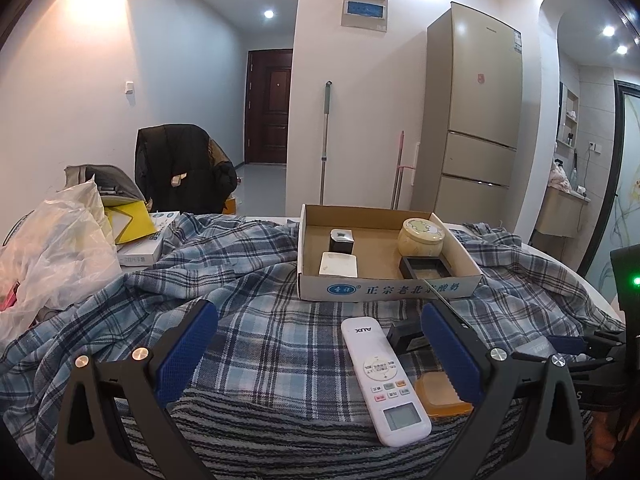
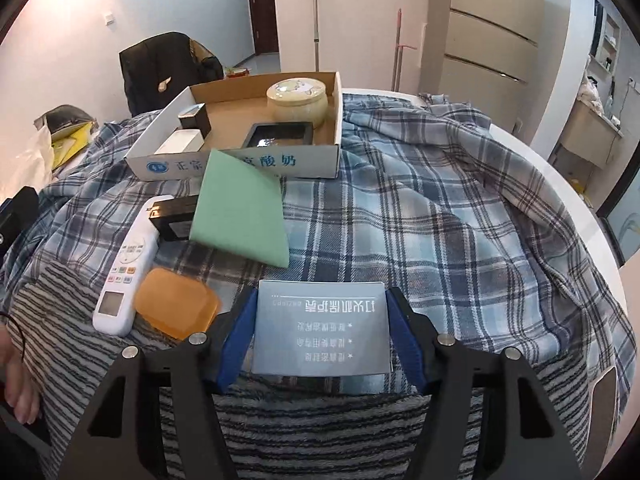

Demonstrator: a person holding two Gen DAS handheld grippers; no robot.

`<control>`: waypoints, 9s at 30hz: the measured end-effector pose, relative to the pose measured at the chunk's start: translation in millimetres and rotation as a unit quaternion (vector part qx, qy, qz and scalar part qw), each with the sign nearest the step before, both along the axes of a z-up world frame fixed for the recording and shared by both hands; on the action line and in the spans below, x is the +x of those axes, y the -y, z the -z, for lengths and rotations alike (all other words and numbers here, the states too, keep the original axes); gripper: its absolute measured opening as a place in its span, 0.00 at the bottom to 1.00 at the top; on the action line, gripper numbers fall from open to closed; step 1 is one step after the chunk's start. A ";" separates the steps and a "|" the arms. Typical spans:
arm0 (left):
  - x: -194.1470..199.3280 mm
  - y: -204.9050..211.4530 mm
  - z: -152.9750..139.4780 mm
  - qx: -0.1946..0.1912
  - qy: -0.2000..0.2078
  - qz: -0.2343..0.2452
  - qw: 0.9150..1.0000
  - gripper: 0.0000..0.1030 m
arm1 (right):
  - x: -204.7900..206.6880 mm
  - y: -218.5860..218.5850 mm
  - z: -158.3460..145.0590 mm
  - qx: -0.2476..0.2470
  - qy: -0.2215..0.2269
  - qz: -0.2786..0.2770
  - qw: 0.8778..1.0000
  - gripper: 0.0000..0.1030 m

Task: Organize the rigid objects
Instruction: 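Grasp the grey printed card with the right gripper, then grasp the white AUX remote with the left gripper while right holds the card, then lift the white remote with the left gripper and turn it upright, then carry the remote and grey card over the box and release them inside, then move the right gripper from the box to the green card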

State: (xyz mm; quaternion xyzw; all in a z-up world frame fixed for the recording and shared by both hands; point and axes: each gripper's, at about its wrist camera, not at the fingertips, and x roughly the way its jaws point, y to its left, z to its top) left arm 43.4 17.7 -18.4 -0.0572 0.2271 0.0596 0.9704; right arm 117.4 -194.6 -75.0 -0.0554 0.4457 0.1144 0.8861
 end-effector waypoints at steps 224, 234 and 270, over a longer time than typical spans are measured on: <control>160.5 -25.8 -61.2 -0.033 0.052 0.018 0.998 1.00 | 165.3 -50.2 -41.3 0.036 -0.013 0.013 0.999 0.61; 165.3 -26.3 -53.9 -0.036 0.034 0.018 0.999 1.00 | 171.5 -63.6 -8.6 0.013 -0.044 -0.009 0.999 0.62; 6.8 -2.5 -94.4 -0.014 0.119 0.040 0.992 1.00 | 44.6 -13.6 -84.7 0.166 0.047 -0.051 0.984 0.84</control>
